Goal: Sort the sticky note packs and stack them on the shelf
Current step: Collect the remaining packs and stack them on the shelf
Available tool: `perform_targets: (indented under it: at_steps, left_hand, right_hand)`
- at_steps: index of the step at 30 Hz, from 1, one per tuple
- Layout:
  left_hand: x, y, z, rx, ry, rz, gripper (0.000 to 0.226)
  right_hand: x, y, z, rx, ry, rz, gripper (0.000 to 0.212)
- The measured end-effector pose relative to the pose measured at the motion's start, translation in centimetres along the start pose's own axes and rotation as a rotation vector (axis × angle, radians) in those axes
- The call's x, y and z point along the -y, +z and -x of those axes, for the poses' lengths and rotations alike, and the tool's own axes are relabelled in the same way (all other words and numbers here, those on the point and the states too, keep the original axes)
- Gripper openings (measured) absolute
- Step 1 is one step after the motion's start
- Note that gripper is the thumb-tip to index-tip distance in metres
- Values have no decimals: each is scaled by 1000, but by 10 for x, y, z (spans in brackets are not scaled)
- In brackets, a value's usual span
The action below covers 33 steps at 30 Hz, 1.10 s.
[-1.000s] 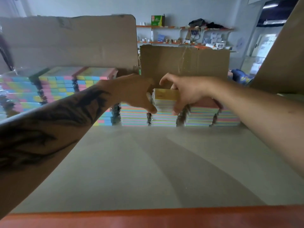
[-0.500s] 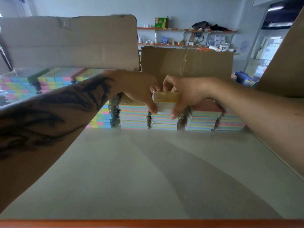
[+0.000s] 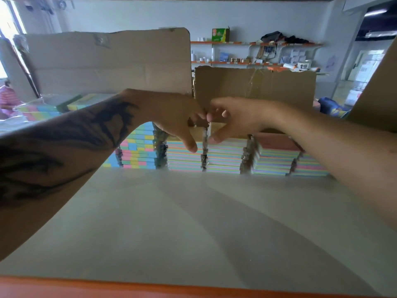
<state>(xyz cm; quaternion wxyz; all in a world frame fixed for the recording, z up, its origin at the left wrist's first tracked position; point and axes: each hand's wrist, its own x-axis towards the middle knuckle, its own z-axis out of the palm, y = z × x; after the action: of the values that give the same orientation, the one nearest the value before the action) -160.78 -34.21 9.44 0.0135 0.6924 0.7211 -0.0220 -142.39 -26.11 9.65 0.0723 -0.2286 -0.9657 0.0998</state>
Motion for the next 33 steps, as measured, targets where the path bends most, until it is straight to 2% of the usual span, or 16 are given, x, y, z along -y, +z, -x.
perform_targets:
  at_steps: [3,7,12,14,19,24,31,33]
  left_hand:
    - [3,-1,4,-4,2,-30,85]
    - [8,1,5,4,-7,-82,80]
    - [2,5,11,-71,-44,-126,67]
    - [-3,3,13,-58,-44,-137,64]
    - [-7,-3,14,-58,-49,-185,60]
    - [-6,-4,22,-29,-8,-242,61]
    - [-13,-6,30,-25,-39,-289,66]
    - [-14,-9,37,-43,-45,-307,69]
  right_hand:
    - [12,5,-9,19,-21,20,53]
    - [19,15,-15,55,-26,54,69]
    - [16,22,-19,52,-38,60,50]
    - [15,22,-18,53,-49,55,48]
    - [16,21,-21,108,-37,26,59]
    - [14,27,-25,47,-40,15,84]
    - [8,27,-30,66,-54,-37,84]
    - [10,25,-27,79,-63,-42,77]
